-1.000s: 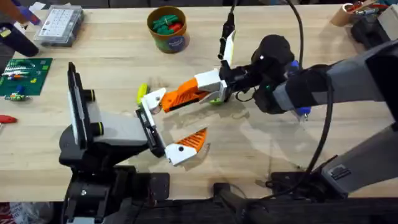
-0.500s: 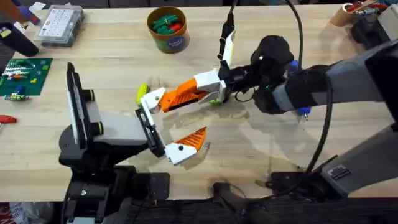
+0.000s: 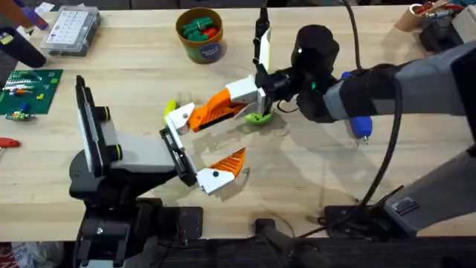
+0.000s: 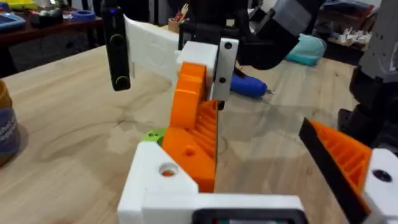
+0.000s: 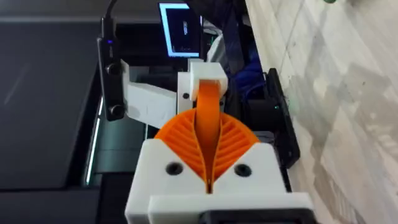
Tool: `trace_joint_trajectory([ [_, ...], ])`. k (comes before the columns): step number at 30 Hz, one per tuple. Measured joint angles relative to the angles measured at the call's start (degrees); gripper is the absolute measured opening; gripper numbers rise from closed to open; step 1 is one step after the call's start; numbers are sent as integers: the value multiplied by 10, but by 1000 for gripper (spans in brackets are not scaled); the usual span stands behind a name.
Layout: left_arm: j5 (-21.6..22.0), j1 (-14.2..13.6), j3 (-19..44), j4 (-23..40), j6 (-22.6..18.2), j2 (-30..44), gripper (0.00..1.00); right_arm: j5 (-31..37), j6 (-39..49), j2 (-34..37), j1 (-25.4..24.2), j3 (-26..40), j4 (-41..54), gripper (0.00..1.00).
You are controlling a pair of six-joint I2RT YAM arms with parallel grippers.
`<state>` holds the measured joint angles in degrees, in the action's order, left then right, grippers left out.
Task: Pick up the gripper from the table and insert it into the empty holder that is missing its gripper. Then pick up a screw, insert it into the mounting hole, and use the screwdriver to tighten it. Finally, clean up the table by picking up the vegetable and placing it into the bucket.
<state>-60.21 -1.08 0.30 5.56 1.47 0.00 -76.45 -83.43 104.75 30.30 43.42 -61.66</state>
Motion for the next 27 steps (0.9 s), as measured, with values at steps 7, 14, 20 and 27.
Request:
trace_joint_trajectory([
  [7,2,0,0,0,-3,0,986,-5,31,0,0,9,42,17],
  [14,2,0,0,1,4,0,987,-10,79,0,0,18,79,17],
  [20,2,0,0,1,5,0,986,-9,81,0,0,18,81,17],
  [27,2,0,0,1,5,0,986,-9,85,0,0,18,81,17],
])
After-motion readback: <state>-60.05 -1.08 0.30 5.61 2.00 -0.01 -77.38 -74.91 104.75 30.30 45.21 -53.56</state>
